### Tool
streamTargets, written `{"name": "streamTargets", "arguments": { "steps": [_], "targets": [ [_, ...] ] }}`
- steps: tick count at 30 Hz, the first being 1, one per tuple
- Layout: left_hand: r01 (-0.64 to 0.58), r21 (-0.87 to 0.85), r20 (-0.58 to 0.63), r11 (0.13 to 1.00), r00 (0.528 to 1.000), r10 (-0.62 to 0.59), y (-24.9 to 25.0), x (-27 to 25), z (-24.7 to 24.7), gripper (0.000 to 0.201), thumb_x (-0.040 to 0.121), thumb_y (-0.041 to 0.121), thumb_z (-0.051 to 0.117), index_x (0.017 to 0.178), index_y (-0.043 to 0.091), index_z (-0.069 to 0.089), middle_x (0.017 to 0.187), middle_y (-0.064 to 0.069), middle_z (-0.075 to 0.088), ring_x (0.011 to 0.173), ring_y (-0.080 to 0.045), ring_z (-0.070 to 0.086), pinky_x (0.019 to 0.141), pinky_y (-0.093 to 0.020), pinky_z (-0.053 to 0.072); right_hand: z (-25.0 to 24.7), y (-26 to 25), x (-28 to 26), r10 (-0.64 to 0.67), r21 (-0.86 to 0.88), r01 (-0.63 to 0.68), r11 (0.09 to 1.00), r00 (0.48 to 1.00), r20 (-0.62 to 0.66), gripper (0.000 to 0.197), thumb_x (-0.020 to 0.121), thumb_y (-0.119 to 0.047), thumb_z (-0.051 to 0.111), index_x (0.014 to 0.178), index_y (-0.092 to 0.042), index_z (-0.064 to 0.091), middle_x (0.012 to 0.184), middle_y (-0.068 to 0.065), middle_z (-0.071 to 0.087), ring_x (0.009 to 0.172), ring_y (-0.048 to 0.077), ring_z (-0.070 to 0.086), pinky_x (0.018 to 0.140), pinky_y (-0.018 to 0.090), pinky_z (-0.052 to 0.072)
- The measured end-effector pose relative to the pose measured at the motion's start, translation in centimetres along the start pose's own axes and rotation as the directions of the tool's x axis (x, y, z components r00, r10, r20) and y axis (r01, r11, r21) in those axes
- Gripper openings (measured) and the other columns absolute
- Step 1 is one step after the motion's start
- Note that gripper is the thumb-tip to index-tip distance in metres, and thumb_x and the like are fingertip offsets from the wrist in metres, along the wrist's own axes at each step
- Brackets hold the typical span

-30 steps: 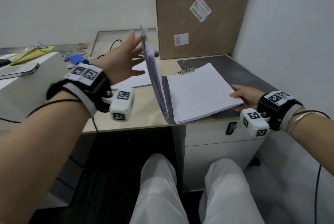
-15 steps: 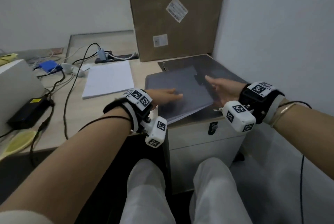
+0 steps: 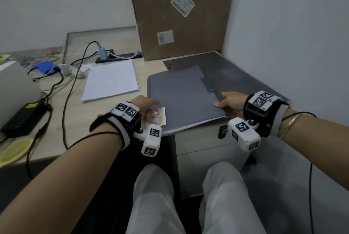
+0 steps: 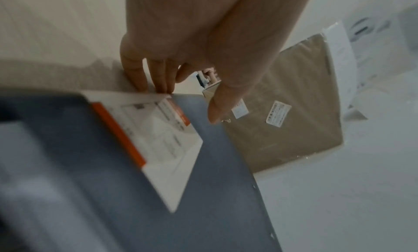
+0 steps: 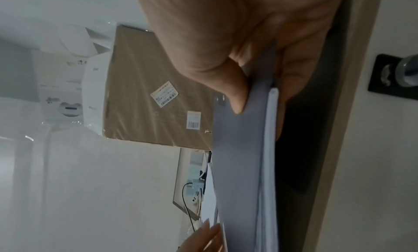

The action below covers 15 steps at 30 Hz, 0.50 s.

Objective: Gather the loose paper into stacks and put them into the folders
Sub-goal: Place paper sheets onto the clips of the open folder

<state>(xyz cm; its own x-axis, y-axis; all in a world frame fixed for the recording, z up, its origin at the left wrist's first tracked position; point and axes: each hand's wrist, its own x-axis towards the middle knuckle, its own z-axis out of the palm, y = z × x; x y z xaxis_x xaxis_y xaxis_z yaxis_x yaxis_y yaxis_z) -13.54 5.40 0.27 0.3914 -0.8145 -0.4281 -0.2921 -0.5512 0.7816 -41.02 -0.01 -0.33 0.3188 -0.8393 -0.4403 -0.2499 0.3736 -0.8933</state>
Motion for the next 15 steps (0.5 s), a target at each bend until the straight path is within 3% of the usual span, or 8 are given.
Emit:
{"name": "streamTargets", "arguments": {
  "steps": [2, 4, 6, 7, 9, 11, 13, 15],
  "targets": [
    [0.067, -0.187, 0.062, 0.980, 0.997, -0.056, -0.1, 0.1, -0.7, 0.020, 0.081, 0.013, 0.070, 0.092, 0.002, 0.058, 0.086, -0.016, 0.058, 0.077, -0.028, 0.055, 0.073, -0.036, 0.047, -0.2, 0.0, 0.1, -0.028, 0.015, 0.028, 0.999, 1.000, -0.009, 0.039, 0.091, 0.008, 0.045, 0.126, -0.009, 0.048, 0.113, 0.014, 0.061, 0.088, 0.027, 0.062, 0.078, 0.039, 0.052],
    [0.150, -0.319, 0.134, 0.936, 0.985, -0.112, -0.1, -0.1, -1.3, 0.014, 0.084, 0.010, 0.068, 0.080, 0.004, 0.055, 0.067, -0.011, 0.058, 0.062, -0.022, 0.056, 0.062, -0.027, 0.046, -0.2, -0.2, -0.1, -0.048, -0.007, 0.049, 0.999, 0.999, 0.010, 0.025, 0.092, 0.009, 0.042, 0.104, -0.009, 0.056, 0.097, 0.012, 0.063, 0.075, 0.022, 0.065, 0.062, 0.029, 0.057],
    [0.199, -0.370, 0.196, 0.908, 0.972, -0.133, -0.2, -0.4, -1.8, 0.018, 0.085, 0.013, 0.069, 0.079, 0.005, 0.054, 0.057, -0.009, 0.058, 0.050, -0.021, 0.060, 0.055, -0.028, 0.052, -0.4, -0.2, -0.2, -0.059, -0.025, 0.060, 0.998, 0.998, 0.023, 0.026, 0.093, 0.009, 0.041, 0.093, -0.013, 0.056, 0.090, 0.009, 0.063, 0.071, 0.020, 0.064, 0.053, 0.024, 0.055],
    [0.216, -0.393, 0.245, 0.894, 0.961, -0.125, -0.3, -0.6, -2.0, 0.017, 0.084, 0.015, 0.069, 0.087, 0.005, 0.056, 0.064, -0.011, 0.062, 0.049, -0.025, 0.064, 0.055, -0.031, 0.056, -0.5, -0.2, -0.1, -0.062, -0.029, 0.063, 0.998, 0.998, 0.029, 0.026, 0.093, 0.008, 0.042, 0.093, -0.014, 0.056, 0.090, 0.008, 0.063, 0.073, 0.020, 0.063, 0.053, 0.024, 0.055],
    [0.217, -0.434, 0.339, 0.874, 0.938, -0.064, -0.6, -1.3, -2.2, 0.025, 0.084, 0.015, 0.069, 0.104, 0.007, 0.058, 0.083, -0.013, 0.070, 0.062, -0.028, 0.072, 0.059, -0.044, 0.059, -0.6, -0.4, -0.2, -0.070, -0.020, 0.071, 0.997, 0.997, 0.037, 0.026, 0.094, 0.007, 0.042, 0.095, -0.015, 0.056, 0.093, 0.007, 0.063, 0.078, 0.020, 0.062, 0.056, 0.024, 0.056],
    [0.148, -0.480, 0.378, 0.864, 0.924, 0.051, -1.0, -1.4, -2.1, 0.047, 0.079, 0.009, 0.071, 0.123, 0.012, 0.052, 0.104, -0.015, 0.072, 0.080, -0.029, 0.073, 0.067, -0.048, 0.059, -0.5, -0.7, -0.3, -0.078, 0.008, 0.078, 0.997, 0.996, 0.044, 0.025, 0.095, 0.005, 0.041, 0.100, -0.014, 0.056, 0.095, 0.006, 0.063, 0.081, 0.020, 0.062, 0.056, 0.023, 0.057],
    [0.069, -0.519, 0.361, 0.852, 0.921, 0.146, -1.2, -1.3, -1.9, 0.065, 0.075, 0.002, 0.071, 0.131, 0.019, 0.044, 0.118, -0.015, 0.067, 0.087, -0.030, 0.072, 0.069, -0.048, 0.058, -0.4, -0.9, -0.4, -0.106, 0.009, 0.106, 0.994, 0.994, 0.031, 0.026, 0.095, 0.004, 0.041, 0.111, -0.012, 0.054, 0.098, 0.006, 0.063, 0.084, 0.020, 0.061, 0.059, 0.024, 0.057],
    [0.008, -0.553, 0.311, 0.833, 0.930, 0.197, -1.2, -1.3, -1.5, 0.067, 0.079, -0.008, 0.065, 0.135, 0.019, 0.039, 0.122, -0.014, 0.065, 0.091, -0.032, 0.070, 0.070, -0.050, 0.059, -0.4, -1.1, -0.3, -0.138, -0.017, 0.139, 0.990, 0.990, 0.027, 0.029, 0.095, 0.002, 0.043, 0.120, -0.012, 0.051, 0.106, 0.007, 0.063, 0.092, 0.023, 0.061, 0.075, 0.032, 0.056]
  ]
}}
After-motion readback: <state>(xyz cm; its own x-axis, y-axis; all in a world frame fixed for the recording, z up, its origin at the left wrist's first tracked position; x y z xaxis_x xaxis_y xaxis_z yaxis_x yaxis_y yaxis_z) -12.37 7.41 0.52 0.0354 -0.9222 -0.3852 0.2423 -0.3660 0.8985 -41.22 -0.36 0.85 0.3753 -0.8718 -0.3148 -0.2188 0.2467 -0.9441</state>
